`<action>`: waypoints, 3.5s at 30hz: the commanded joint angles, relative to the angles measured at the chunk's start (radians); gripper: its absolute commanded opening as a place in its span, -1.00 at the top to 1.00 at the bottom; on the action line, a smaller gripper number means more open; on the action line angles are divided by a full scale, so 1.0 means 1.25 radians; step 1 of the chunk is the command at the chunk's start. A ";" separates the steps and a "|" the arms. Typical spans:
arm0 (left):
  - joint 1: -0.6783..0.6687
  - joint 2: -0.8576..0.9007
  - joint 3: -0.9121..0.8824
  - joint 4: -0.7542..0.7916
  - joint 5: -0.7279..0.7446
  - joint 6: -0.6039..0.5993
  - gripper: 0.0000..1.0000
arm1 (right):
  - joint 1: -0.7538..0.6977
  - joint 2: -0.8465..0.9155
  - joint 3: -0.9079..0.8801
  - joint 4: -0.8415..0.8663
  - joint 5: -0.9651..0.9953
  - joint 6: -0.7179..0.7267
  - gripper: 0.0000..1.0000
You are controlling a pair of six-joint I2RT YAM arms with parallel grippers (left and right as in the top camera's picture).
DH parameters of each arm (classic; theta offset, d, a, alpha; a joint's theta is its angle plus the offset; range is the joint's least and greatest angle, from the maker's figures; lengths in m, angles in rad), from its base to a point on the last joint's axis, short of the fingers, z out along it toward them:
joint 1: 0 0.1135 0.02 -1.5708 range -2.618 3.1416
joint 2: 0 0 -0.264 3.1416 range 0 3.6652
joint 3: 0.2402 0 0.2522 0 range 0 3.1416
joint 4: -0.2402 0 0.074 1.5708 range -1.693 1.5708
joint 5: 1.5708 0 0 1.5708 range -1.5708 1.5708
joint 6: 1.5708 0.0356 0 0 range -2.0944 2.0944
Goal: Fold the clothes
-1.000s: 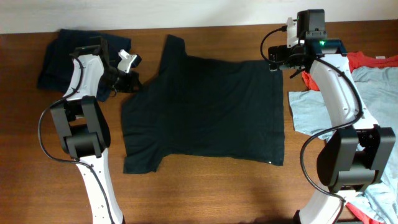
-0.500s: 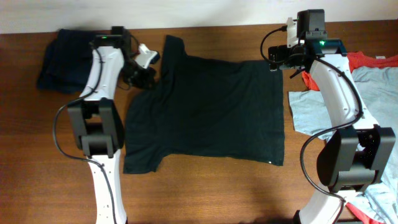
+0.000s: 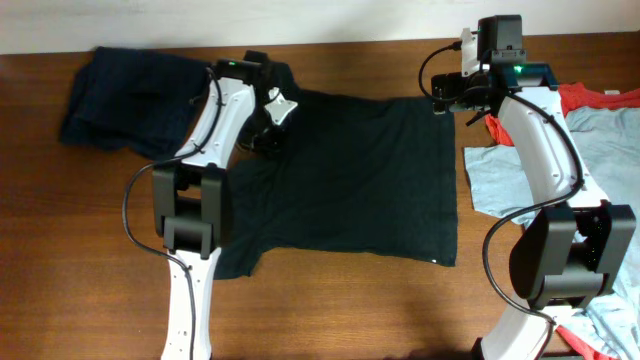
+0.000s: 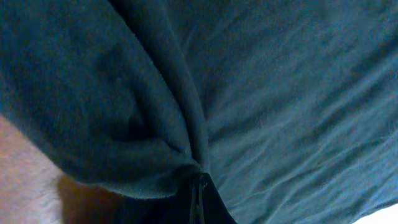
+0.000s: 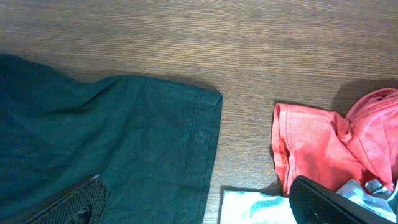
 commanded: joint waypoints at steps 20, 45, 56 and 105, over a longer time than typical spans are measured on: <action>-0.133 -0.018 0.033 0.015 -0.275 -0.164 0.54 | 0.004 0.001 0.000 0.000 0.002 0.004 -0.97; 0.112 -0.055 0.038 0.010 -0.028 -0.011 -0.25 | 0.004 0.001 0.000 0.000 0.002 0.004 -0.97; 0.142 0.010 0.036 -0.058 -0.005 0.021 -0.05 | 0.004 0.001 0.000 0.000 0.002 0.004 -0.97; 0.150 0.004 -0.086 -0.036 -0.560 -0.290 0.99 | 0.004 0.001 0.000 0.000 0.002 0.004 -0.97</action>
